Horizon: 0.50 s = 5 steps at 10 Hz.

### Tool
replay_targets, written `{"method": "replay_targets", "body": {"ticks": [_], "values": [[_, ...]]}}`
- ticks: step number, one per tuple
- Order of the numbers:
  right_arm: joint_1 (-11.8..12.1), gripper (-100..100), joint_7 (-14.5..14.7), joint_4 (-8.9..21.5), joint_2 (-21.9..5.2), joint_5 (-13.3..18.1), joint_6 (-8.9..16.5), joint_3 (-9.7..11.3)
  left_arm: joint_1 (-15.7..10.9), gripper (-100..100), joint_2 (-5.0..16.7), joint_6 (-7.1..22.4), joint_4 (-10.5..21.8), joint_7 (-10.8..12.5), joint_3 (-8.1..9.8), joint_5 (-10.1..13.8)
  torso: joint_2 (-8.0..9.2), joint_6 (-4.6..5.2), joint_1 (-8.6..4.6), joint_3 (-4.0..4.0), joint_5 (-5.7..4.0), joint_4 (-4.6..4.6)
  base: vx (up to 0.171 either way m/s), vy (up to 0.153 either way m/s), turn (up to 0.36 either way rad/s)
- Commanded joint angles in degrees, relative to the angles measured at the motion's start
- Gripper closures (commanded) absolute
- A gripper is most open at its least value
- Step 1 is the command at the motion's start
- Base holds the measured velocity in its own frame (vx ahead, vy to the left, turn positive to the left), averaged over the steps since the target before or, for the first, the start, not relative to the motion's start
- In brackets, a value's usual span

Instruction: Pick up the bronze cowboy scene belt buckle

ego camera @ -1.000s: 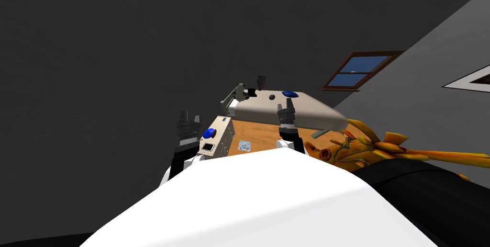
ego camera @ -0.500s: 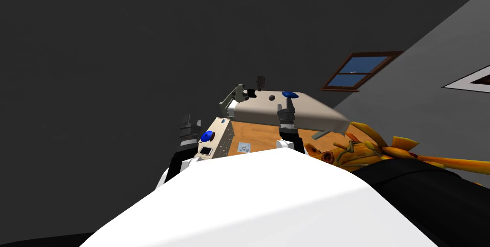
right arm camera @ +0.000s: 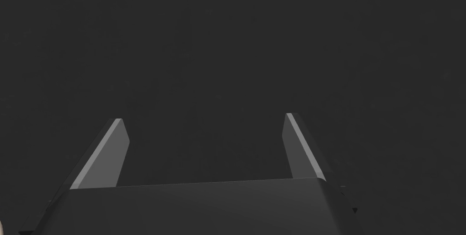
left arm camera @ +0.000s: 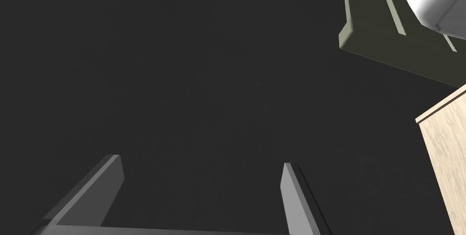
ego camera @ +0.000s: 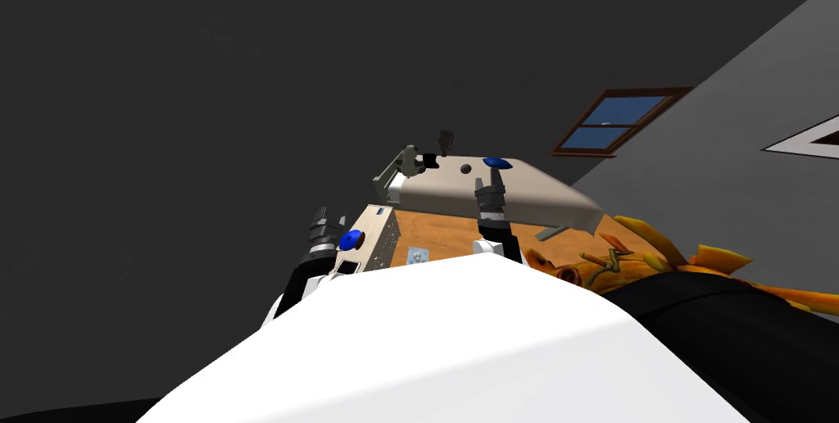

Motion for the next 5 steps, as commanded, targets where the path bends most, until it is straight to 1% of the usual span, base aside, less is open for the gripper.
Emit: {"method": "replay_targets", "body": {"ticks": [1,2,3,4,5], "values": [[0.0,0,0.0,0.0,0.0,0.0,0.0,0.0,0.8,-100,0.1,2.3,1.0,1.6,0.17,1.4,0.0,0.0,0.0,0.0,0.0,0.0,0.067,0.004,-0.018],[0.0,0,0.0,0.0,0.0,0.0,0.0,0.0,1.0,-100,0.4,3.8,2.2,3.1,0.7,2.8,0.03,0.0,0.05,0.02,0.01,0.01,0.092,-0.009,-0.024],[0.0,0,0.0,0.0,0.0,0.0,0.0,0.0,1.0,-100,0.4,4.5,2.2,3.1,0.7,2.8,-0.03,0.01,0.0,-0.01,0.01,0.0,0.072,-0.012,-0.008],[0.0,0,0.0,0.0,0.0,0.0,0.0,0.0,1.2,-100,0.8,6.6,3.3,4.7,1.24,4.3,0.02,0.0,-0.01,0.01,0.0,0.01,0.073,-0.008,-0.016],[0.0,0,0.0,0.0,0.0,0.0,0.0,0.0,1.2,-100,0.8,6.6,3.3,4.7,1.24,4.3,0.02,0.0,0.0,0.02,0.0,0.01,0.054,-0.007,-0.009]]}}
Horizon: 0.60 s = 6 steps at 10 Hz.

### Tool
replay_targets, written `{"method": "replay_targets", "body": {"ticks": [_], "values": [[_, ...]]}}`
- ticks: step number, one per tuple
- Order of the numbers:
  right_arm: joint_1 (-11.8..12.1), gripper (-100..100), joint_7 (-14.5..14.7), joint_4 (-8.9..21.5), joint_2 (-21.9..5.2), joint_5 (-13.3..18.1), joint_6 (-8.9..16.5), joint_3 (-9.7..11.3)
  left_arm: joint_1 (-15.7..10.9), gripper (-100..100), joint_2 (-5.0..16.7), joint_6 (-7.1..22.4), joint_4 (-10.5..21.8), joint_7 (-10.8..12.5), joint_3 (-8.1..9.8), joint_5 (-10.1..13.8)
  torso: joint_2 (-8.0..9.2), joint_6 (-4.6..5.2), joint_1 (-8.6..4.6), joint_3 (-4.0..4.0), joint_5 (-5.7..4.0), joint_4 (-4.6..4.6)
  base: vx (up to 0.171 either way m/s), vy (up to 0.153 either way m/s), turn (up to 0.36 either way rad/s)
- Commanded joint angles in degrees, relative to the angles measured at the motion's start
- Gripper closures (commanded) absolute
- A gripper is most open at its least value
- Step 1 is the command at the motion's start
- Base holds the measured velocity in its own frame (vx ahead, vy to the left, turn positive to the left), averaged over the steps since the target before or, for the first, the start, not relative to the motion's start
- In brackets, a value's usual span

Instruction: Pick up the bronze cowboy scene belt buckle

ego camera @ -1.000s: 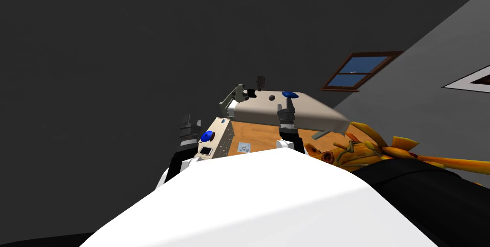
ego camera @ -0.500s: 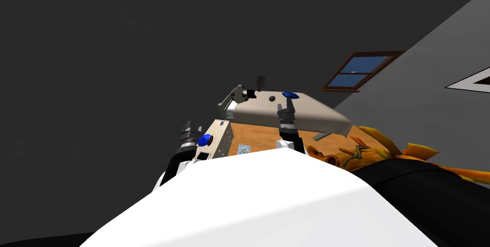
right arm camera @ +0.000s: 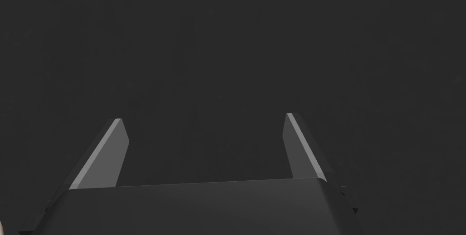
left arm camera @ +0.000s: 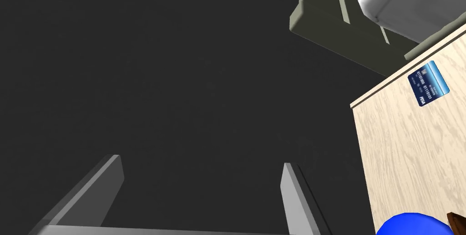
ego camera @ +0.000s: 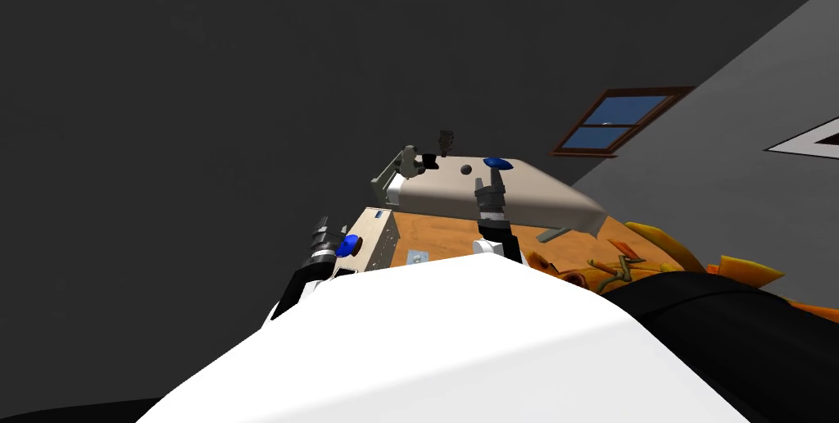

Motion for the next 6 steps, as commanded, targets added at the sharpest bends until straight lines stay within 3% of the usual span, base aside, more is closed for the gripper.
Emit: {"method": "replay_targets", "body": {"ticks": [1,2,3,5,6], "values": [[0.0,0,0.0,0.0,0.0,0.0,0.0,0.0,0.5,-100,0.3,2.9,0.9,1.9,0.62,1.7,0.0,0.0,0.0,0.0,0.0,0.0,0.054,-0.014,-0.016],[0.0,0,0.0,0.0,0.0,0.0,0.0,0.0,0.7,-100,0.7,4.2,2.1,3.5,1.18,3.2,0.01,0.01,-0.02,0.01,0.0,0.0,0.097,-0.017,-0.029],[0.0,0,0.0,0.0,0.0,0.0,0.0,0.0,0.7,-100,0.7,5.1,2.1,3.5,1.18,3.2,-0.11,0.01,-0.02,-0.05,0.0,-0.02,0.088,-0.006,-0.007],[0.0,0,0.0,0.0,0.0,0.0,0.0,0.0,1.0,-100,1.5,8.8,4.6,6.8,2.33,6.2,-0.08,0.0,0.05,-0.04,0.01,-0.02,0.088,0.001,-0.02],[0.0,0,0.0,0.0,0.0,0.0,0.0,0.0,1.0,-100,1.5,9.6,4.6,6.8,2.33,6.2,-0.13,0.0,0.04,-0.07,0.01,-0.02,0.081,-0.007,-0.01]]}}
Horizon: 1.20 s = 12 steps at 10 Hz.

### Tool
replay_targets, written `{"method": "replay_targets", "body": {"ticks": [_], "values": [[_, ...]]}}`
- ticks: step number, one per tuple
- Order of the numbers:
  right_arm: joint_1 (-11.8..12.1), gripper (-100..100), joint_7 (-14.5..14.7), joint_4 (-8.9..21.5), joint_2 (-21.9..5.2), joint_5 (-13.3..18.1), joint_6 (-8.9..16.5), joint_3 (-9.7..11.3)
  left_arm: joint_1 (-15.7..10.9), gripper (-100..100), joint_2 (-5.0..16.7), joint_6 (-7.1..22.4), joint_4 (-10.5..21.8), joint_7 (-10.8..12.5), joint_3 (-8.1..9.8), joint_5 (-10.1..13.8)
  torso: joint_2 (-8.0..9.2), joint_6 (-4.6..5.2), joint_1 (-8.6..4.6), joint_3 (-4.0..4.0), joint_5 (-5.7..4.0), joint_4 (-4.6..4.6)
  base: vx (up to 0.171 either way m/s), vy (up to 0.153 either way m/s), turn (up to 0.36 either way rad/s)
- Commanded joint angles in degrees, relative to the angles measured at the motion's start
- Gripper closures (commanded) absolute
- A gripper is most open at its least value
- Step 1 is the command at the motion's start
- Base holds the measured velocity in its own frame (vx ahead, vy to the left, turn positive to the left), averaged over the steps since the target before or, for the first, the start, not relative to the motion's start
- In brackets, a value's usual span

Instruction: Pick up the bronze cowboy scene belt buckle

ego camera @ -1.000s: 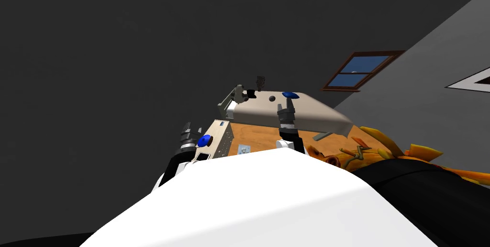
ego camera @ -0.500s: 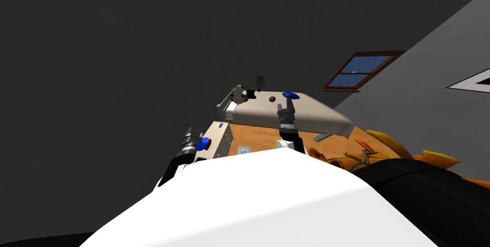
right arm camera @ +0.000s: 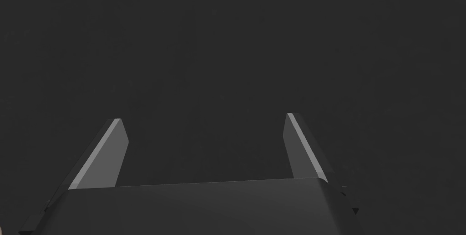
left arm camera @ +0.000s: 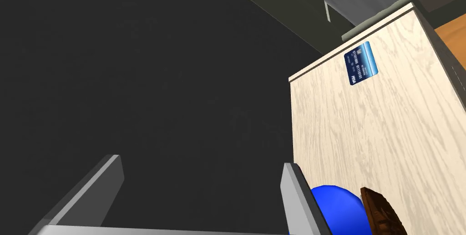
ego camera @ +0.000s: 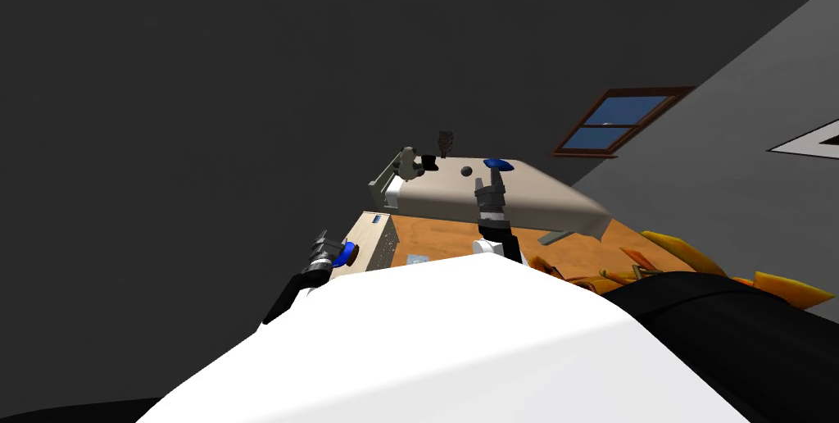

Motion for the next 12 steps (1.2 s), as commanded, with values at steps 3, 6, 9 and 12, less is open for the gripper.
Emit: {"method": "replay_targets", "body": {"ticks": [3,6,9,12], "values": [[0.0,0,0.0,0.0,0.0,0.0,0.0,0.0,0.4,-100,0.6,5.4,2.6,3.5,1.23,3.1,0.09,0.0,-0.02,0.05,-0.01,0.02,0.064,-0.012,-0.016],[0.0,0,0.0,0.0,0.0,0.0,0.0,0.0,0.7,-100,1.5,9.6,5.3,6.8,2.39,6.1,-0.01,0.0,-0.02,-0.01,-0.01,0.0,0.09,-0.01,-0.018],[0.0,0,0.0,0.0,0.0,0.0,0.0,0.0,1.0,-100,2.4,14.2,7.9,10.0,3.53,9.0,0.03,0.0,-0.01,0.01,-0.01,0.0,0.078,-0.009,-0.016],[0.0,0,0.0,0.0,0.0,0.0,0.0,0.0,1.2,-100,3.4,18.5,10.4,13.0,4.61,11.8,0.05,0.0,0.0,0.03,0.0,0.01,0.075,-0.008,-0.016]]}}
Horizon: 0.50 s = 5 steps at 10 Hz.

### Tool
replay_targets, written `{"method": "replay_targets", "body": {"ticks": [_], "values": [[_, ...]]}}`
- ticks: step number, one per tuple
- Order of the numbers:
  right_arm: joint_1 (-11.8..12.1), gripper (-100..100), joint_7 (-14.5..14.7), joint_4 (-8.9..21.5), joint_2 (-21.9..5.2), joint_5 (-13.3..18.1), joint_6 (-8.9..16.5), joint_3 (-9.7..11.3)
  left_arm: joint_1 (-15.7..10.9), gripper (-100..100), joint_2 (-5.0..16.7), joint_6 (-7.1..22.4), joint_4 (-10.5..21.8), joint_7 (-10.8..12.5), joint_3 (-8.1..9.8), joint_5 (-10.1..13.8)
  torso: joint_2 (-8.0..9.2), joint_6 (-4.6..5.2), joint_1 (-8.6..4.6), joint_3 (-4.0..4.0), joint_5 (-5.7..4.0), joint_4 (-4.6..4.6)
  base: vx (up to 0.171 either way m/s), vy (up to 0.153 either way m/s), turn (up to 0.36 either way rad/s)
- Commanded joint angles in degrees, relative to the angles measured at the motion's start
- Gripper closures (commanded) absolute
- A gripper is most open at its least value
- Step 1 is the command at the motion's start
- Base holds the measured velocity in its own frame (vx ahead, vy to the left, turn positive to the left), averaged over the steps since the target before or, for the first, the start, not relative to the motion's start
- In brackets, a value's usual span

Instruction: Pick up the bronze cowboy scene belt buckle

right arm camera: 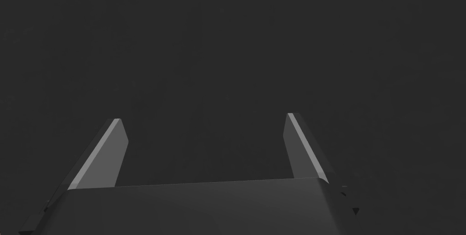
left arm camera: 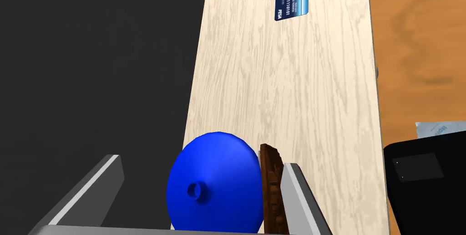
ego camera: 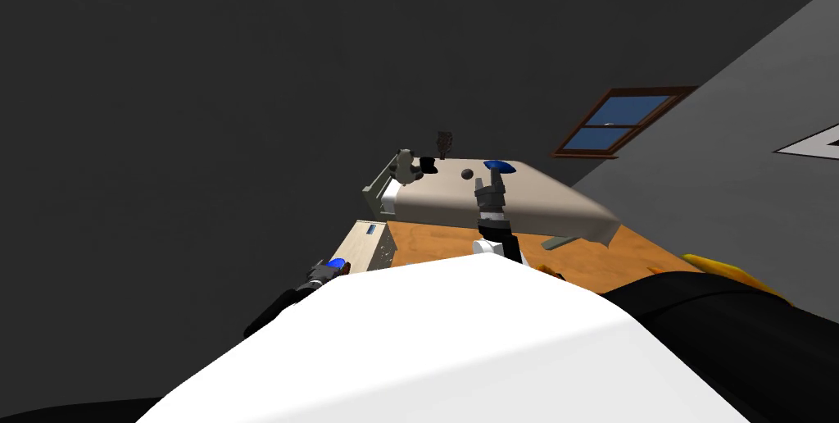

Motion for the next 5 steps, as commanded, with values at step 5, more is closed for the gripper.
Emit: {"method": "replay_targets", "body": {"ticks": [5], "values": [[0.0,0,0.0,0.0,0.0,0.0,0.0,0.0,0.1,-100,2.1,8.1,6.2,6.1,1.94,5.5,0.02,-0.01,0.05,0.01,0.01,0.0,0.082,-0.004,-0.017]]}}
